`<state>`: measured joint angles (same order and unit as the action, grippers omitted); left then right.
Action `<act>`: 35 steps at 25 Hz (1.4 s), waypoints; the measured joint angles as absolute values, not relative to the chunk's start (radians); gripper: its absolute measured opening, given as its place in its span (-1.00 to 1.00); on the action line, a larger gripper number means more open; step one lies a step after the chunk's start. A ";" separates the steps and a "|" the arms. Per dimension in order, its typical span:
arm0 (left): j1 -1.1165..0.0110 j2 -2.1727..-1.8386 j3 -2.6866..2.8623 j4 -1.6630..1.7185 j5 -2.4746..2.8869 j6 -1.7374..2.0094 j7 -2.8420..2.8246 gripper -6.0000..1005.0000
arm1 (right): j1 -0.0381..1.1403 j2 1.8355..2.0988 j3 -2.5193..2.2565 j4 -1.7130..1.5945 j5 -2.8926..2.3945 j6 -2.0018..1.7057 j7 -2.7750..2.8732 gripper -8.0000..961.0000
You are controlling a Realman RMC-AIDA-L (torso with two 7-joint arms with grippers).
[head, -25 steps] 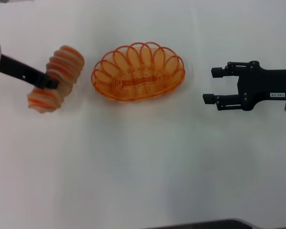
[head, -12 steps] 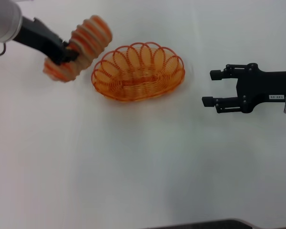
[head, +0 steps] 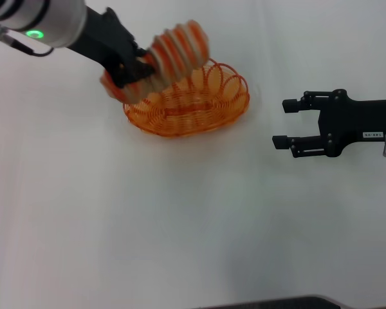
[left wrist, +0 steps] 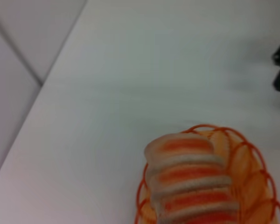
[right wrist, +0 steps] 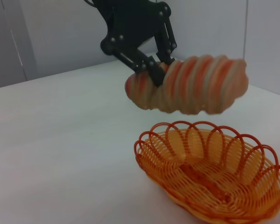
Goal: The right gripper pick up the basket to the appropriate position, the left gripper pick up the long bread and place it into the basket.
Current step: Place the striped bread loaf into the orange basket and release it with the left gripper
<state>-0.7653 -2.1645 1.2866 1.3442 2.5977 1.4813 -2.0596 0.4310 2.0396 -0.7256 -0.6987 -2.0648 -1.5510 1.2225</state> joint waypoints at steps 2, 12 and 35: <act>-0.765 -2.165 1.325 1.345 2.579 1.476 -2.058 -0.63 | 0.430 2.040 -0.726 -0.699 -2.065 -1.551 1.223 0.69; -0.749 -2.170 1.454 1.311 2.519 1.385 -2.055 -0.65 | 0.435 2.041 -0.726 -0.699 -2.065 -1.548 1.221 0.69; -0.712 -2.168 1.504 1.253 2.502 1.250 -2.124 -0.21 | 0.436 2.043 -0.726 -0.699 -2.065 -1.543 1.224 0.69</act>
